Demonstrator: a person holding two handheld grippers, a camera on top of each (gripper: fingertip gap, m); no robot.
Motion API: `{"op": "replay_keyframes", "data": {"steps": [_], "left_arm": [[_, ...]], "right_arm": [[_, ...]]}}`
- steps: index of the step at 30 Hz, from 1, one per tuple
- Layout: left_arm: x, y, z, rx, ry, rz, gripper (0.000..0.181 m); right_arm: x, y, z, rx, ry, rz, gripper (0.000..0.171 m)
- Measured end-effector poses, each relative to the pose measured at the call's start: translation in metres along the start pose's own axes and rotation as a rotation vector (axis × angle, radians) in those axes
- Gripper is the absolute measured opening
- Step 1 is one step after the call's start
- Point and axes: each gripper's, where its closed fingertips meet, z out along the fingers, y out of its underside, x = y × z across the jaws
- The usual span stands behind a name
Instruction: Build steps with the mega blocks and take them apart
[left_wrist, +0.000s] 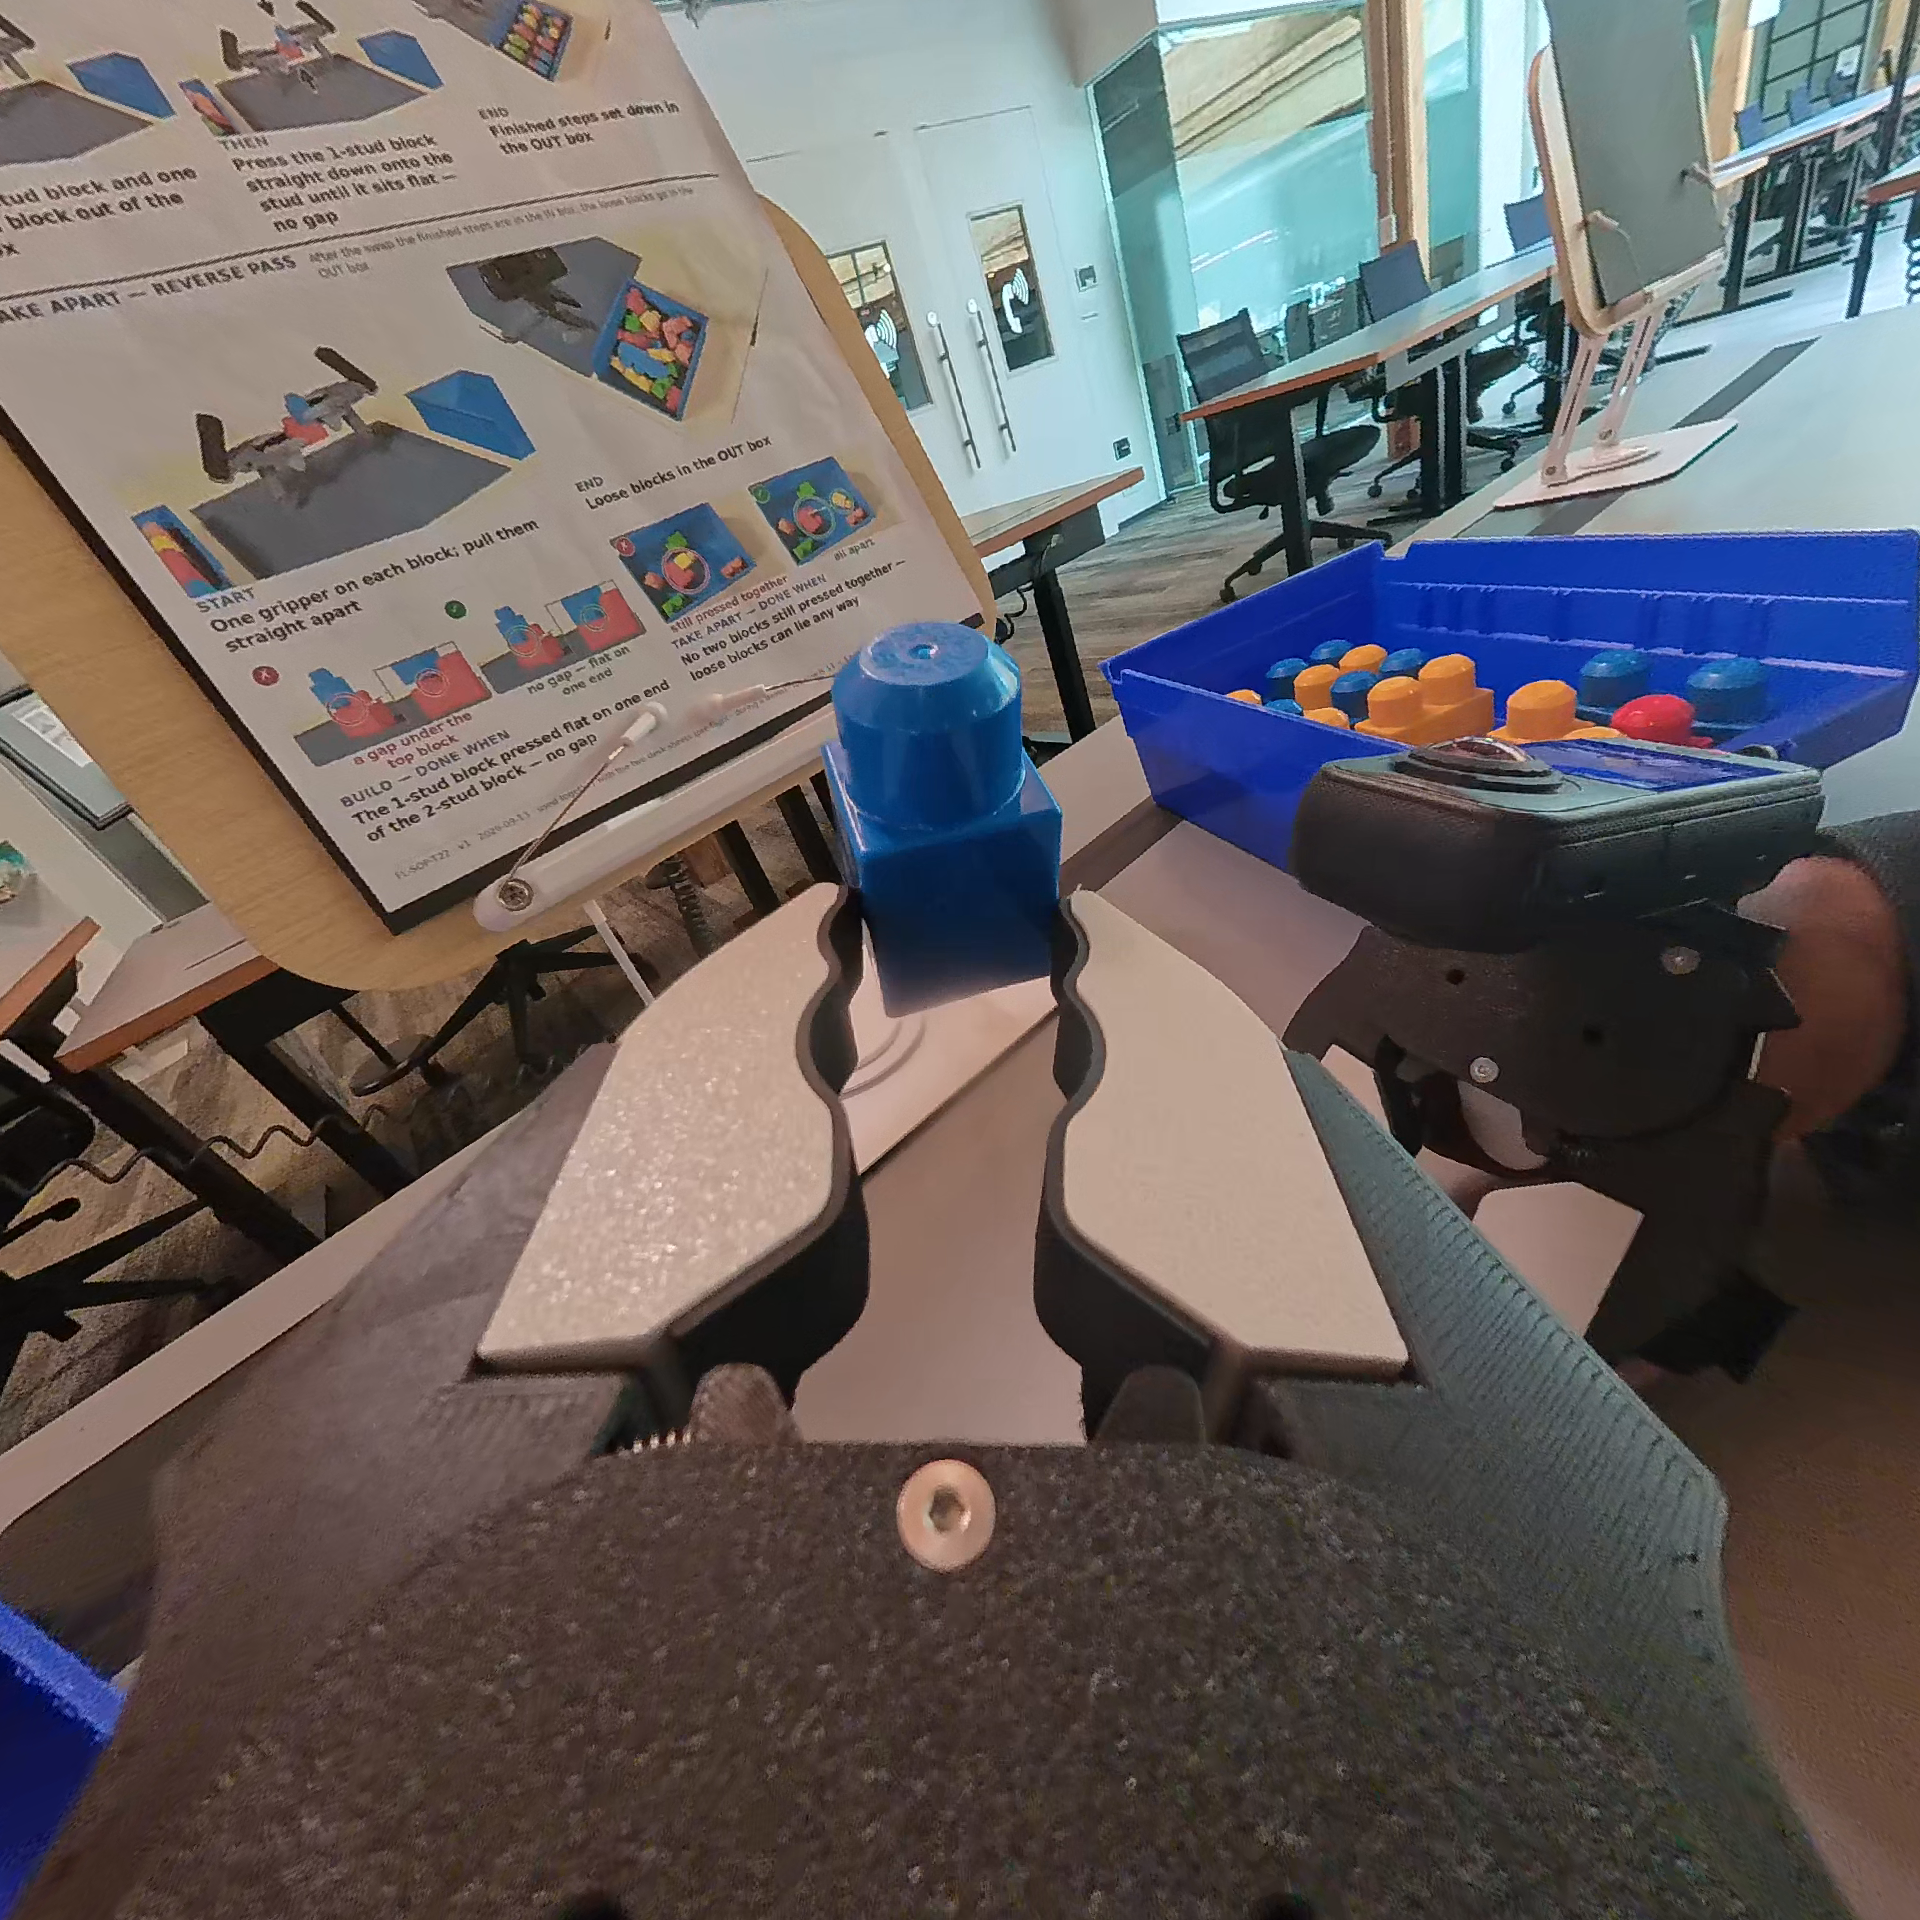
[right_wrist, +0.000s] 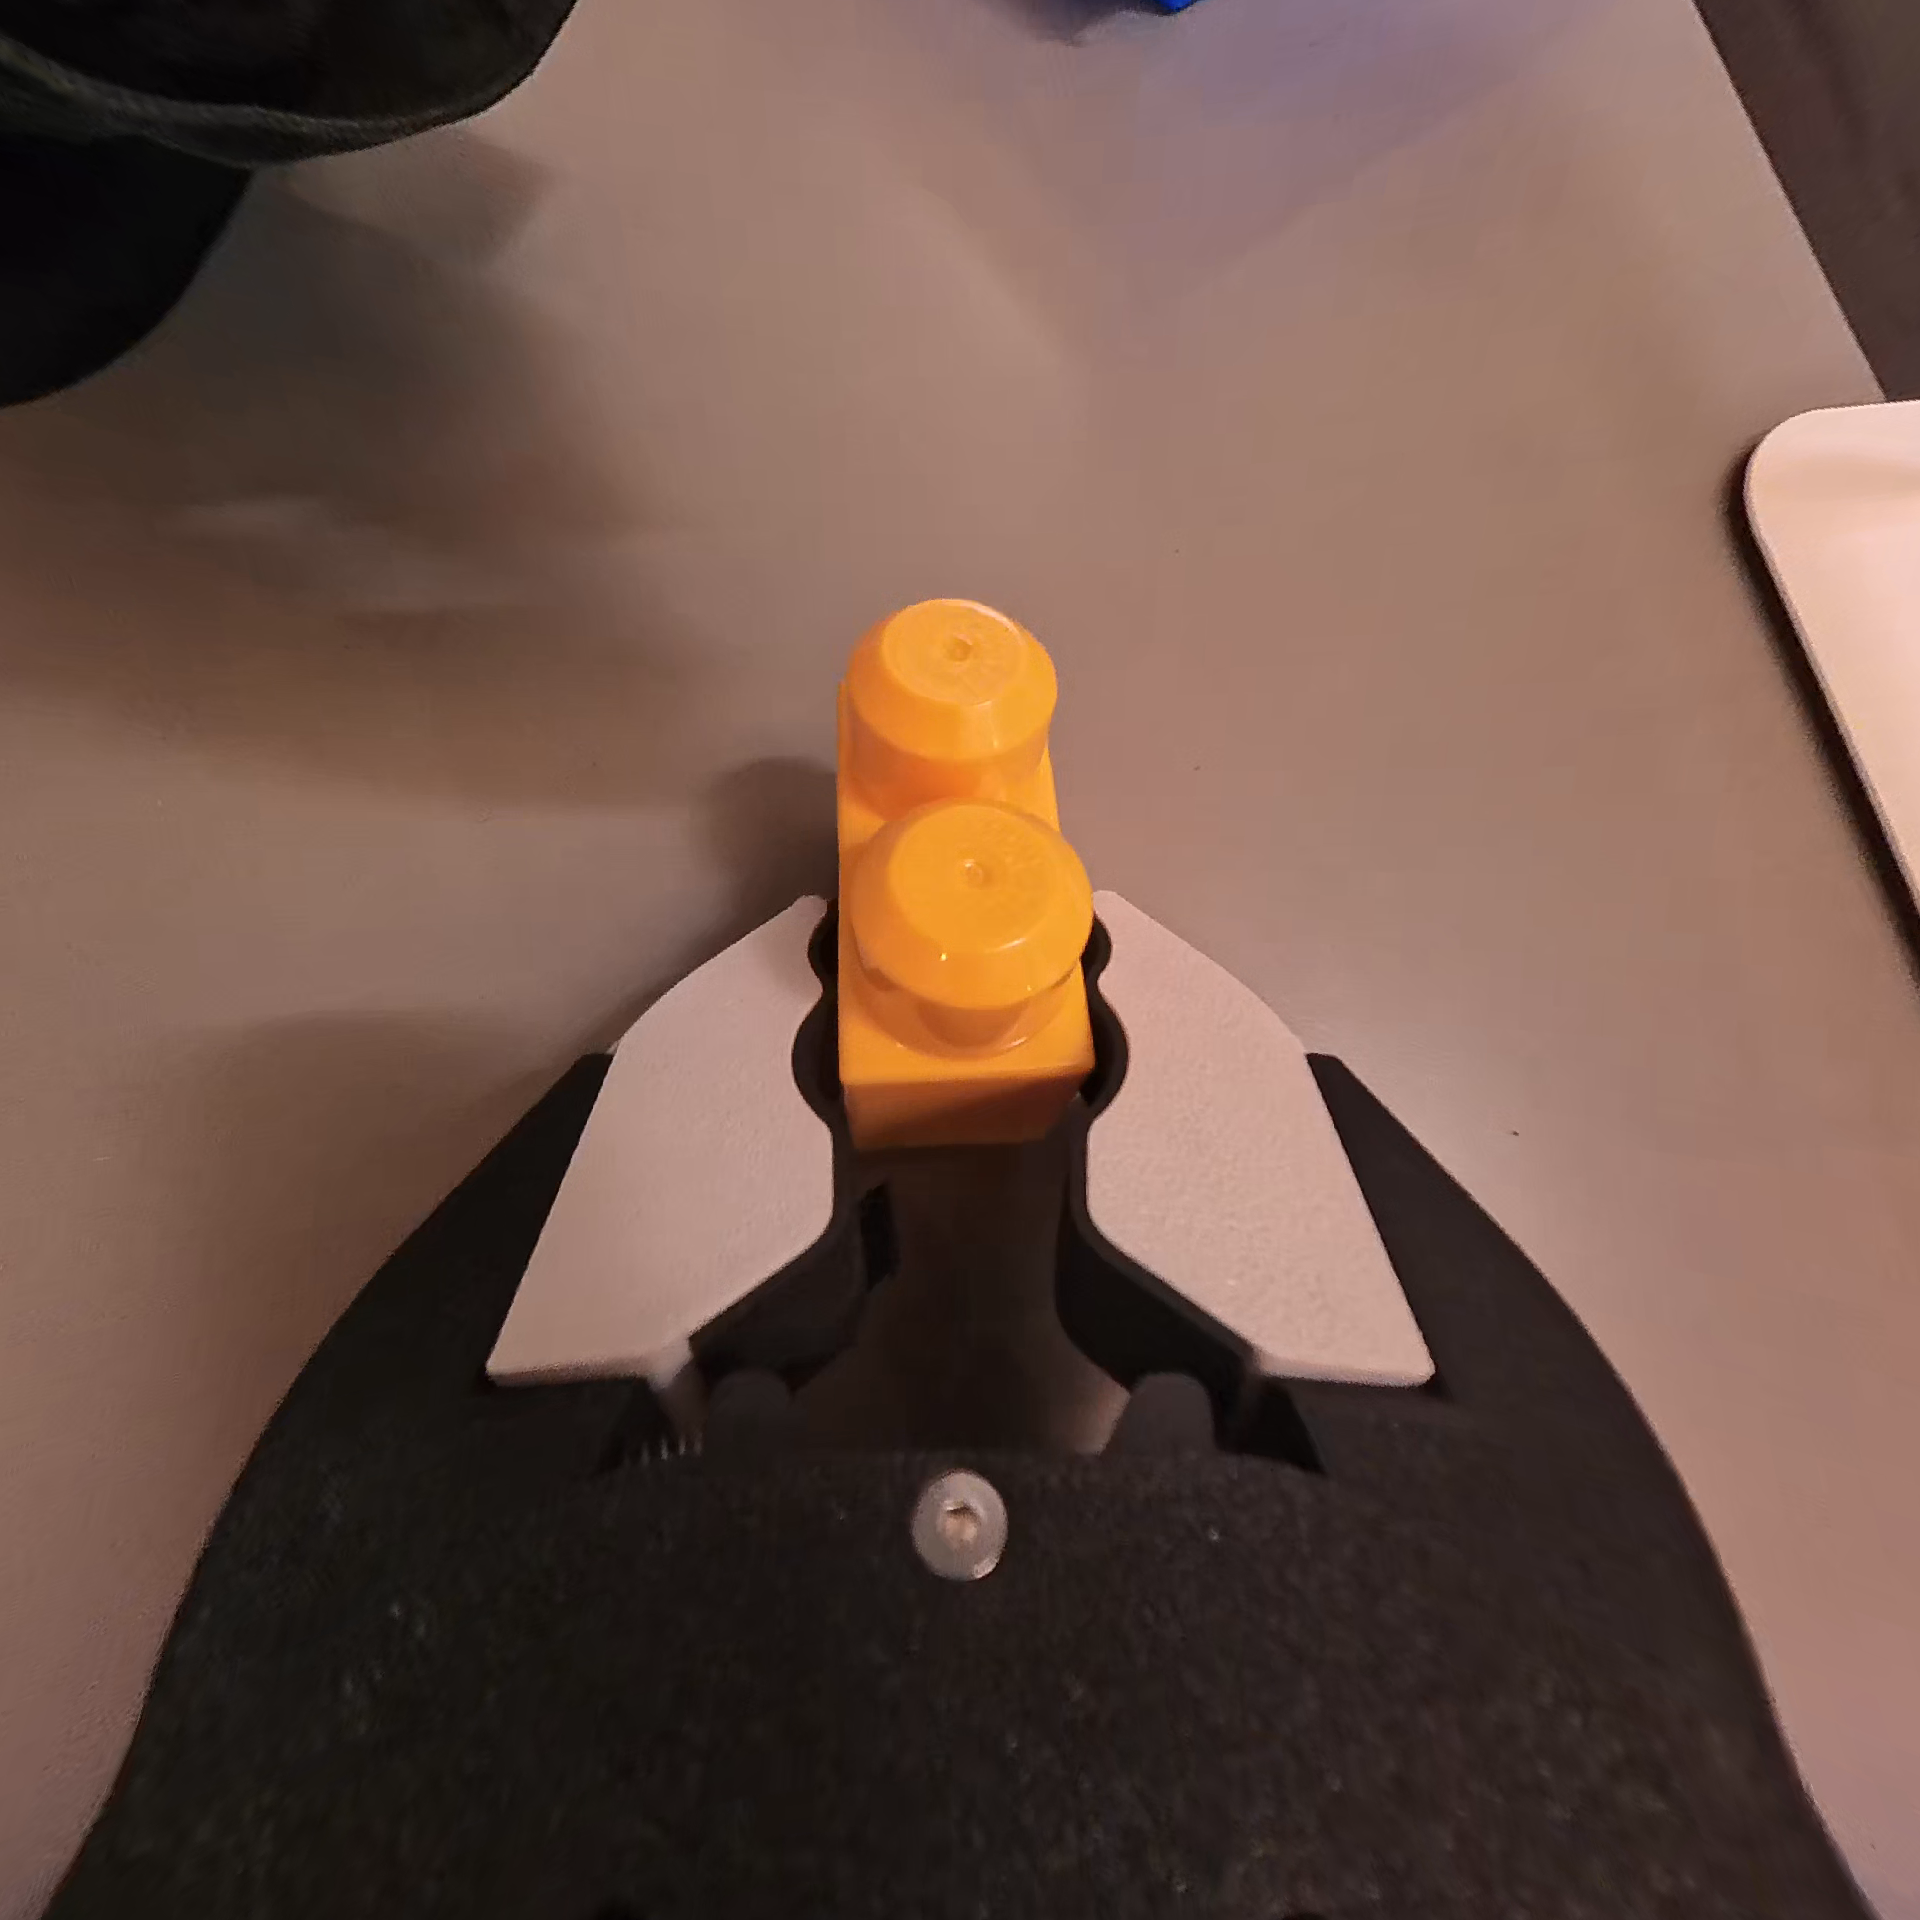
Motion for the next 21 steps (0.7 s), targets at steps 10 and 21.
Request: {"op": "replay_keyframes", "data": {"steps": [10, 21], "left_arm": [[0.001, 0.002, 0.001, -0.005, 0.003, 0.001, 0.036], [0.002, 0.015, 0.005, -0.054, -0.013, 0.079, 0.036]], "right_arm": [[-0.004, -0.001, -0.001, 0.001, -0.023, -0.003, 0.051], [0.028, -0.049, -0.047, 0.265, 0.111, 0.106, 0.054]]}}
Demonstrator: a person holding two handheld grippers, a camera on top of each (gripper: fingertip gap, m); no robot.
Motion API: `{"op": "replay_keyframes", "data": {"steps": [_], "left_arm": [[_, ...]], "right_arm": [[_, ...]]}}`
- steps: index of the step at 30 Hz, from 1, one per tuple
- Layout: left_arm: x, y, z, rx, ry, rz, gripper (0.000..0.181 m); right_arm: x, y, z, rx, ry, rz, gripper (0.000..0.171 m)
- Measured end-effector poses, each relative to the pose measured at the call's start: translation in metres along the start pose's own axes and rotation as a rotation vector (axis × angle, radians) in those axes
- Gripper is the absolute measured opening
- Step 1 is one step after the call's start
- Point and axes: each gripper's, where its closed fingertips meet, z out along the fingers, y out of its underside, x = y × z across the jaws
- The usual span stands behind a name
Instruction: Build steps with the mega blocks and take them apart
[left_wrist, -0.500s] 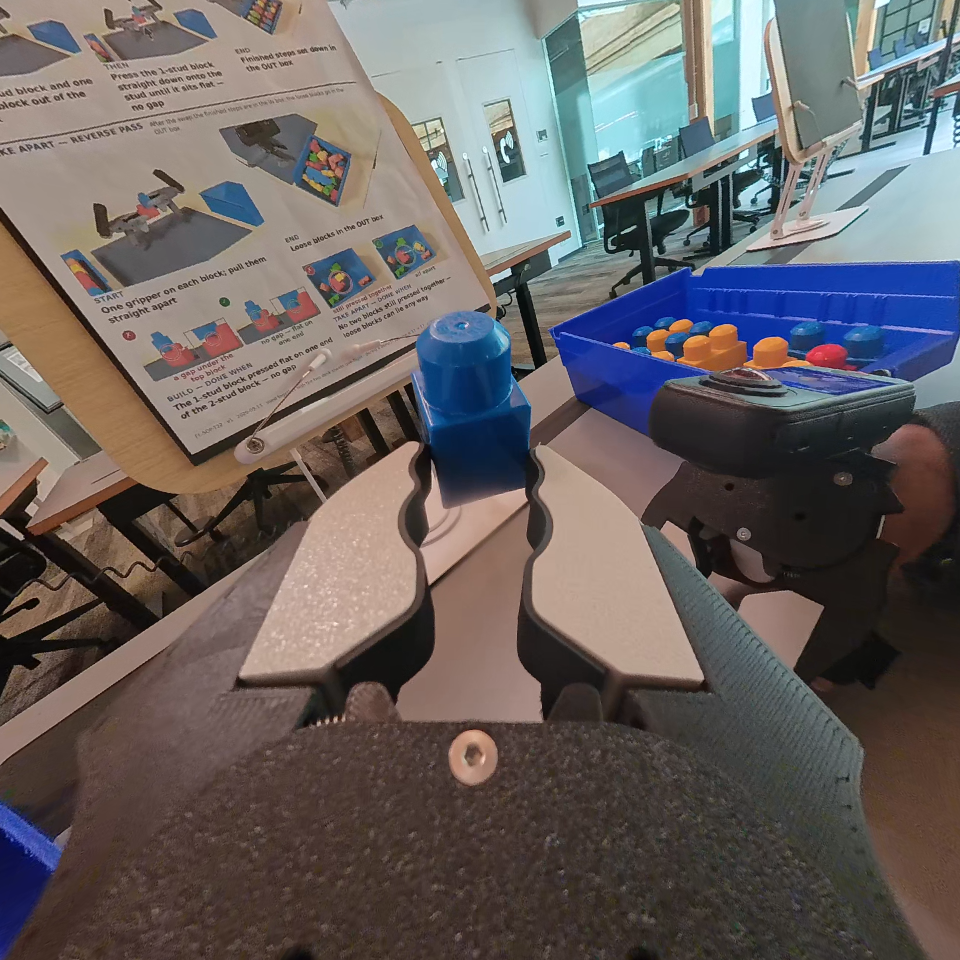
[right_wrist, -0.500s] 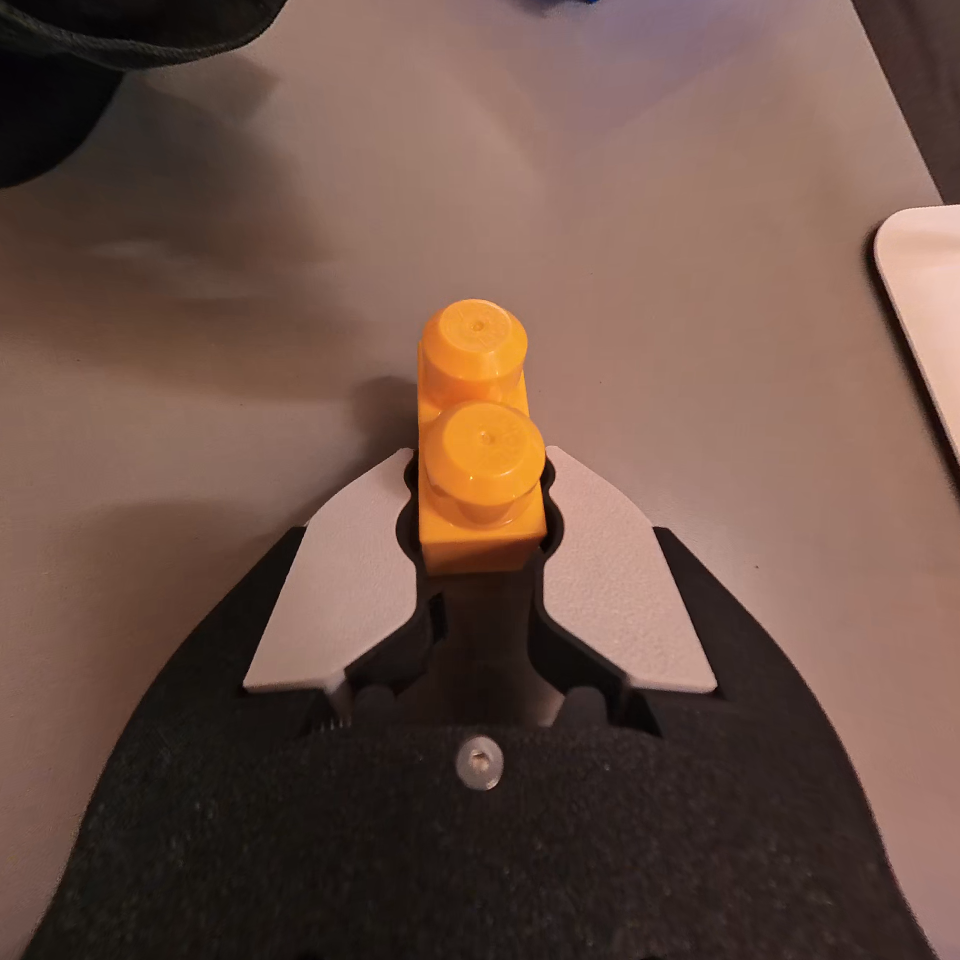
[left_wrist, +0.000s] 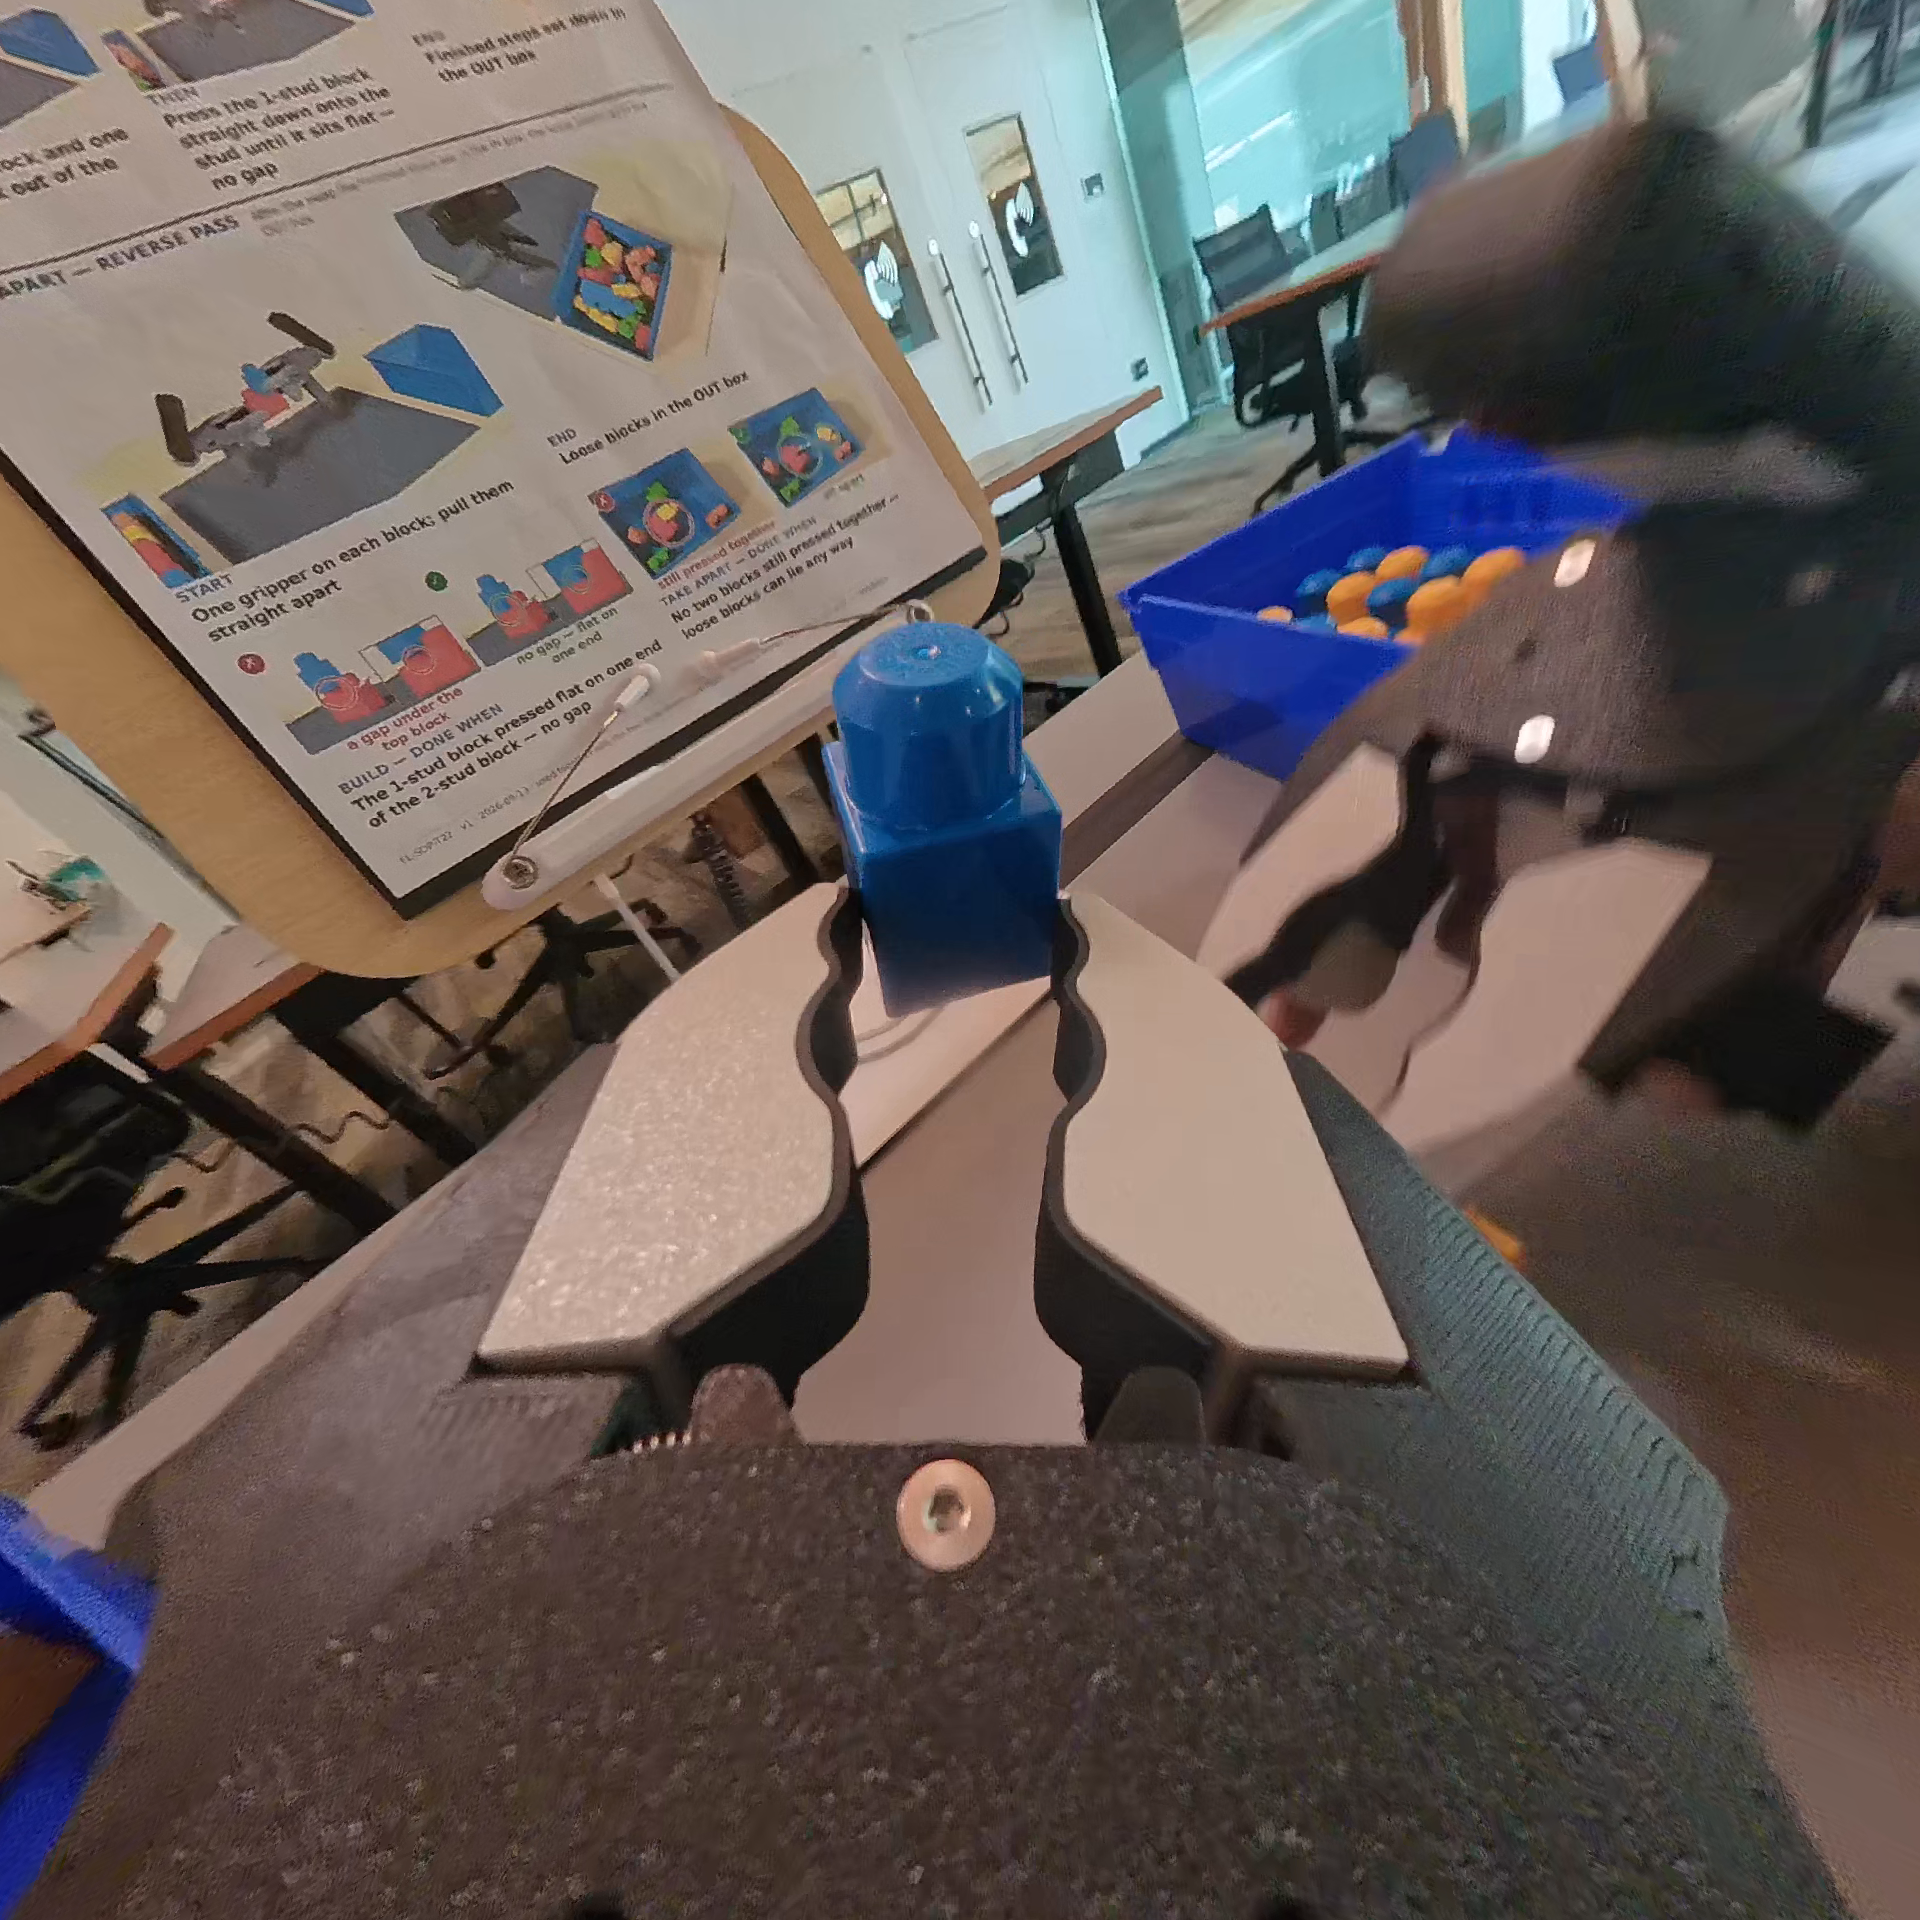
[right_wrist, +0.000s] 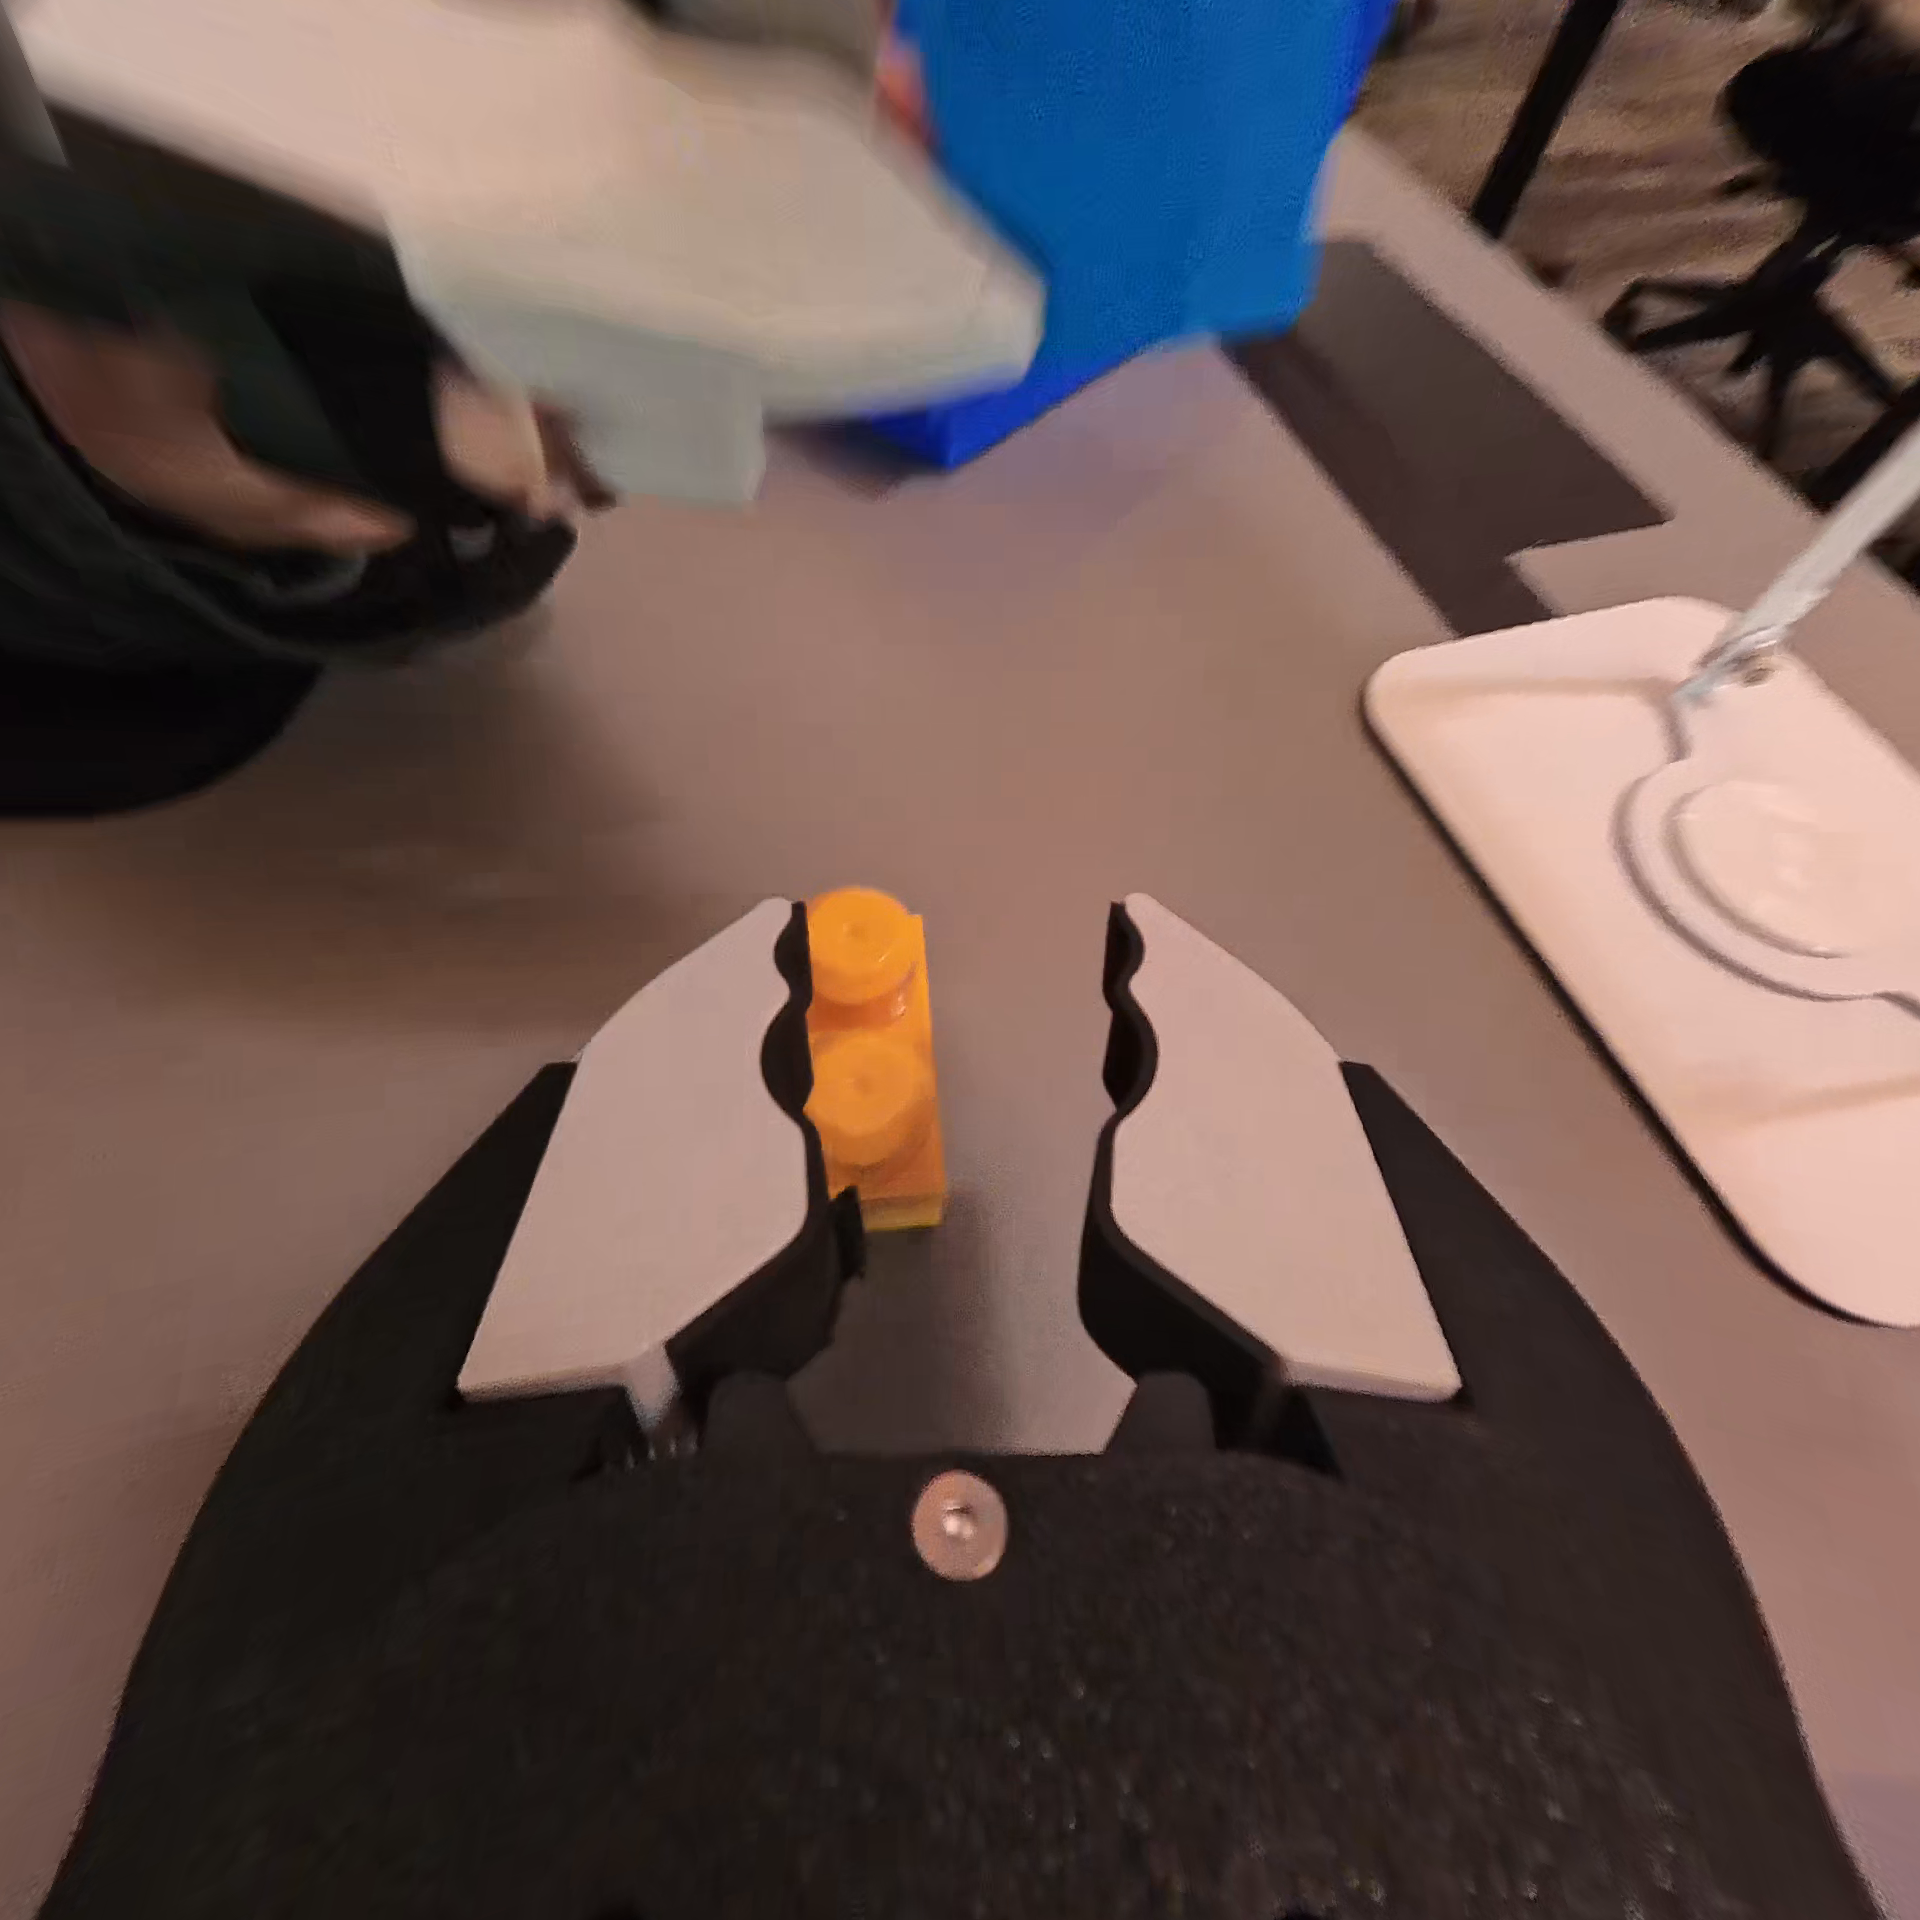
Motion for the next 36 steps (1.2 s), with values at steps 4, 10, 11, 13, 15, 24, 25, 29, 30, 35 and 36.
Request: {"op": "replay_keyframes", "data": {"steps": [4, 10, 11, 13, 15, 24, 25, 29, 30, 35, 36], "left_arm": [[0.004, 0.016, 0.006, -0.058, -0.02, 0.112, 0.035], [0.021, 0.033, 0.013, -0.124, -0.012, 0.291, 0.035], [0.024, 0.034, 0.014, -0.133, -0.011, 0.317, 0.035], [0.027, 0.037, 0.015, -0.15, -0.017, 0.38, 0.035], [0.03, 0.039, 0.015, -0.162, -0.024, 0.426, 0.035], [0.032, 0.042, 0.016, -0.18, -0.022, 0.453, 0.035], [0.033, 0.043, 0.016, -0.18, -0.019, 0.449, 0.035], [0.034, 0.04, 0.016, -0.148, -0.007, 0.426, 0.035], [0.033, 0.037, 0.016, -0.127, -0.007, 0.407, 0.037], [0.023, 0.033, 0.015, -0.089, -0.002, 0.249, 0.038], [0.02, 0.033, 0.014, -0.088, -0.005, 0.224, 0.037]], "right_arm": [[0.018, -0.033, -0.027, 0.145, 0.083, 0.05, 0.053], [0.02, -0.061, -0.047, 0.231, 0.156, 0.036, 0.051], [0.018, -0.062, -0.047, 0.226, 0.155, 0.03, 0.05], [0.013, -0.064, -0.044, 0.215, 0.149, 0.015, 0.05], [0.01, -0.063, -0.041, 0.201, 0.154, 0.002, 0.048], [0.013, -0.052, -0.036, 0.11, 0.218, -0.06, 0.028], [0.013, -0.051, -0.036, 0.107, 0.219, -0.059, 0.028], [0.014, -0.053, -0.038, 0.103, 0.222, -0.059, 0.028], [0.017, -0.054, -0.042, 0.096, 0.236, -0.063, 0.028], [0.047, -0.073, -0.096, 0.118, 0.325, -0.064, 0.028], [0.056, -0.073, -0.109, 0.101, 0.346, -0.069, 0.028]]}}
